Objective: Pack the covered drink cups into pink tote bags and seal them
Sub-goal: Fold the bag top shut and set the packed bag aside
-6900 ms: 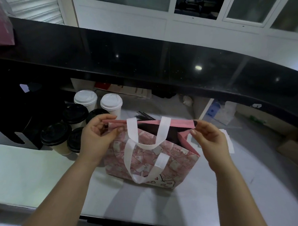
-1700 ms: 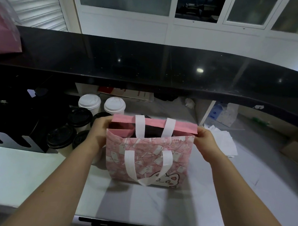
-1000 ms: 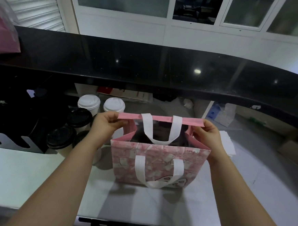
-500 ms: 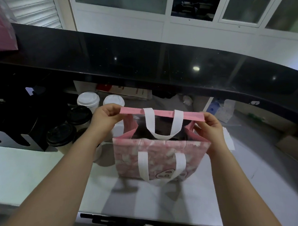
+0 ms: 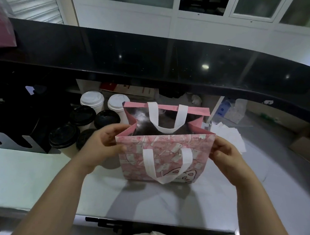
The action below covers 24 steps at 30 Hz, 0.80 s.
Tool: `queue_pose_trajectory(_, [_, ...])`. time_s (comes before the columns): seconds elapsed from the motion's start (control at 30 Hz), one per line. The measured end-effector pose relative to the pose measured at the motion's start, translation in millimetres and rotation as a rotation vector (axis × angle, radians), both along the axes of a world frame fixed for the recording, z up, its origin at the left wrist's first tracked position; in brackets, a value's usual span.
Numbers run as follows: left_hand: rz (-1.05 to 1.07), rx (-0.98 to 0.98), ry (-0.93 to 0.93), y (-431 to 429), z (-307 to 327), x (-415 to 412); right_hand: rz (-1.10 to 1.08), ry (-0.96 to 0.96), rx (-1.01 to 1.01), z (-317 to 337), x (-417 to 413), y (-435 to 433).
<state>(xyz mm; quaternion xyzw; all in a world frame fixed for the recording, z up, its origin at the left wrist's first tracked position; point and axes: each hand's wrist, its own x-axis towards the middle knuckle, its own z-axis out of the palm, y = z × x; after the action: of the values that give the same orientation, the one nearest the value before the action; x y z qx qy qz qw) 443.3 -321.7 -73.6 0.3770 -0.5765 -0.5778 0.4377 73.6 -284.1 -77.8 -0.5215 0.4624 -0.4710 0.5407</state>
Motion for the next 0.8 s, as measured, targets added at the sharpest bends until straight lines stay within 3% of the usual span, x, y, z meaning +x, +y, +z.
queue_pose_trajectory(0.07, [0.08, 0.001, -0.053, 3.6, 2.2, -14.0, -0.005, -0.033, -0.036, 2.1, 6.7, -0.9])
queue_pose_trajectory(0.2, [0.27, 0.025, 0.002, 6.5, -2.8, -35.6, -0.221, -0.071, -0.024, 0.3, 24.0, -1.7])
queue_pose_trajectory(0.47, [0.285, 0.106, 0.129, 11.5, -12.5, -39.4, -0.47, -0.129, -0.125, -7.2, 48.3, 1.5])
queue_pose_trajectory(0.57, [0.301, 0.051, 0.156, 12.9, -15.9, -38.0, -0.477, -0.112, -0.165, -7.4, 47.5, 0.9])
queue_pose_trajectory(0.7, [0.388, -0.142, -0.008, 3.7, -19.9, -38.0, -0.426, -0.099, -0.177, -2.2, 39.7, -10.2])
queue_pose_trajectory(0.8, [0.317, -0.216, -0.078, -14.0, -15.8, -33.0, -0.348, -0.039, -0.084, 1.6, 30.9, -27.1])
